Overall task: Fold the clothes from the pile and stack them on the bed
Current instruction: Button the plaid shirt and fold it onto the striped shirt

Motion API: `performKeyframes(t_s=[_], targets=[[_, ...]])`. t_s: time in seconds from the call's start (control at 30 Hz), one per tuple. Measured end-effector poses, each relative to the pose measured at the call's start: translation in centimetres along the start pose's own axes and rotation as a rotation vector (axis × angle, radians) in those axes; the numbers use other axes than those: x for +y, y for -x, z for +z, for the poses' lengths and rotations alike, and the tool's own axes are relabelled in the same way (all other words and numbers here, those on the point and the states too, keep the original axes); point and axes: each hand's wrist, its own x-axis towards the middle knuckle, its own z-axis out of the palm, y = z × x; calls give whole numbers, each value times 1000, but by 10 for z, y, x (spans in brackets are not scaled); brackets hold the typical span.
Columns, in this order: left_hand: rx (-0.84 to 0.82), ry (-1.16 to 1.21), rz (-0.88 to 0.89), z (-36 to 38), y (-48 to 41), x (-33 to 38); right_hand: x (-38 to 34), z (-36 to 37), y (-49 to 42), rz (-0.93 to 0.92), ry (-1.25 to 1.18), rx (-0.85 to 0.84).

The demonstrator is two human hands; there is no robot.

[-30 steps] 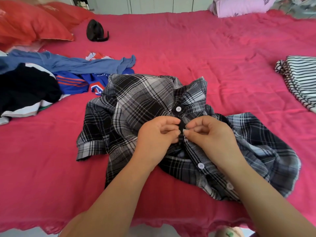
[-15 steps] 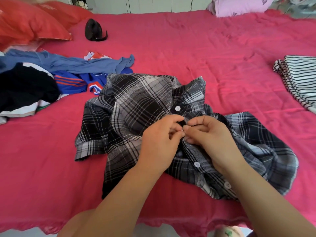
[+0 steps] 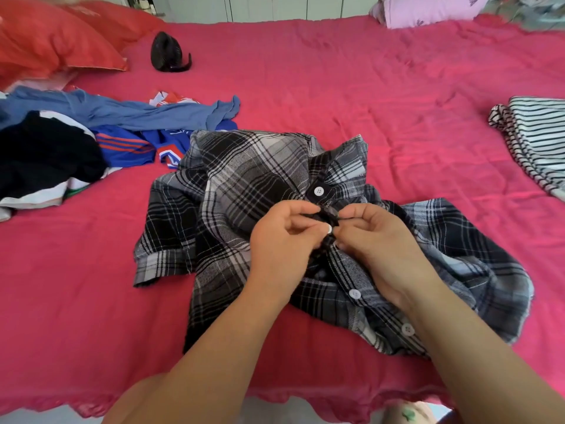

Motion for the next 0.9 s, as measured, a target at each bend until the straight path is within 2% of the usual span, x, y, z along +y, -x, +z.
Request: performKeyframes(t_s=[0.07, 0.13, 0.27, 0.33, 0.47, 0.57, 0.63, 0.7, 0.8, 0.9], targets=[[-36, 275, -234, -3, -3, 3, 2, 1, 0, -90, 136, -22], [-70, 431, -386, -7, -7, 6, 1, 1, 1, -216, 331, -31], [-106, 525, -490, -10, -10, 6, 3, 1, 1, -441, 688, 2], [-109, 381, -416, -9, -11, 4, 3, -2, 1, -466, 795, 41], [-105, -313, -14, -14, -4, -1, -10, -11, 10, -504, 918, 64], [-169, -571, 161, -23, 5, 5, -24, -21, 27, -511, 1010, -74], [-196, -679, 220, -31, 11, 6, -21, -26, 36, -500, 1115, -219], [-233, -774, 236, -36, 19, 0, -10, -26, 41, -477, 1292, -282], [-297, -980, 220, -37, 27, -13, 3, -24, 45, -386, 1465, -232], [-276, -1039, 244, -36, 25, -17, 5, -22, 45, -326, 1600, -216]])
